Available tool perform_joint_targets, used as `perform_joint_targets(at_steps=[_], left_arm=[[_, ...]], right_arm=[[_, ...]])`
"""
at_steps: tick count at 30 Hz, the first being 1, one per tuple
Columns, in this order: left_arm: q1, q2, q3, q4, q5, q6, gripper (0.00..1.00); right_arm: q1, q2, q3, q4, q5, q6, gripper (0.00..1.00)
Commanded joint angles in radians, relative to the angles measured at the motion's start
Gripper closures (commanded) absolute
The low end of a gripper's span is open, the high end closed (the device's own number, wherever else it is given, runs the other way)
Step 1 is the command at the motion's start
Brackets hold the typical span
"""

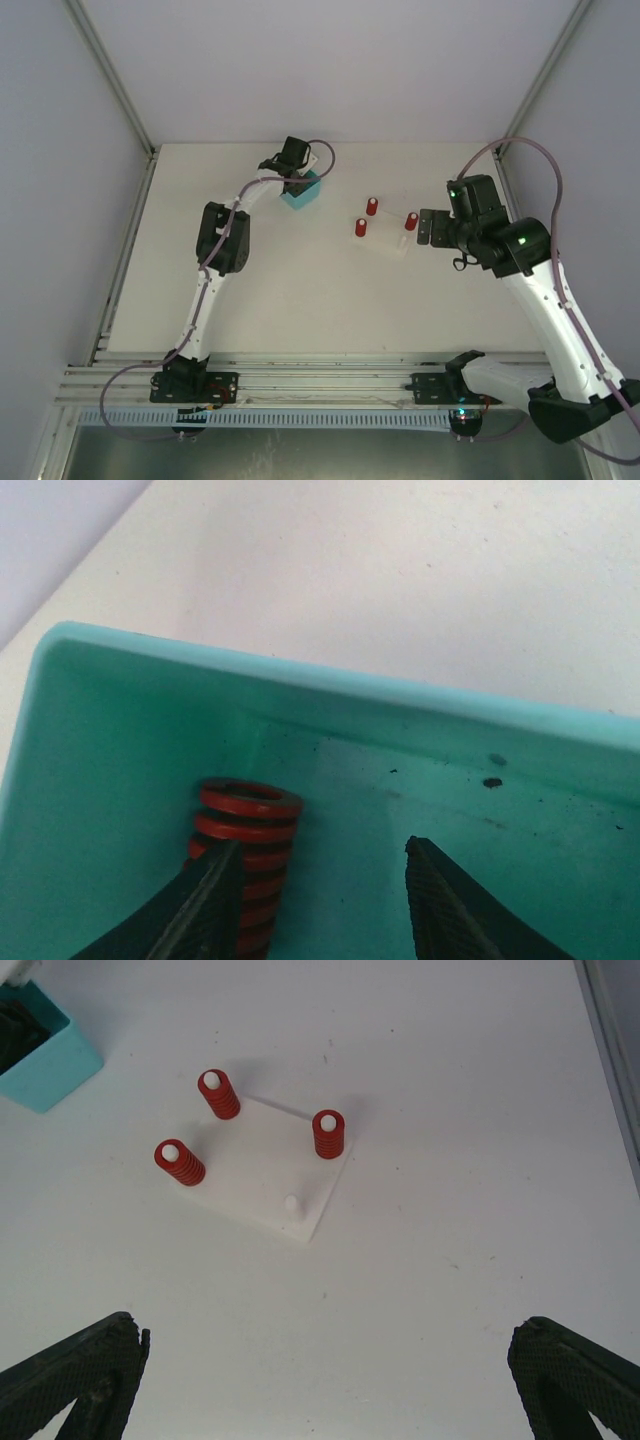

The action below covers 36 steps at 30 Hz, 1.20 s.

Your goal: Install the large spring

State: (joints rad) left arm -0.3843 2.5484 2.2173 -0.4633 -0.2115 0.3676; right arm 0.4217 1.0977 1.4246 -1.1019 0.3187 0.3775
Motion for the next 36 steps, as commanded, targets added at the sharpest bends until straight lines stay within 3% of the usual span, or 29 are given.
perform_joint_targets(at_steps=[1,9,14,17,26,36], left_arm=[[0.006,0.057,0.027,-0.027,-0.003,-0.015,0.52],[-0.014,-0.064,-0.105,-0.151,0.24,-0.17,0.67],[-0.007,-0.094,-0.131,-0.194,0.314,-0.21,0.68],[0.0,-0.074,-0.092,-0.21,0.329,-0.225,0.69],[0.004,-0.044,-0.055,-0.217,0.293,-0.228,0.92],[0.023,-0.156,-0.087,-0.128,0.341,-0.28,1.0]], right_arm=[[-0.002,-0.003,0.031,-0.04,-0.004,0.004,0.0],[-0.002,0.003,0.019,-0.014,-0.007,0.02,0.0],[-0.001,-0.006,-0.004,0.008,-0.01,0.016,0.0],[-0.001,-0.007,-0.017,0.017,-0.018,0.014,0.0],[-0.001,-0.043,-0.04,0.019,-0.005,0.007,0.0],[-0.001,-0.07,-0.061,0.023,0.002,0.022,0.0]])
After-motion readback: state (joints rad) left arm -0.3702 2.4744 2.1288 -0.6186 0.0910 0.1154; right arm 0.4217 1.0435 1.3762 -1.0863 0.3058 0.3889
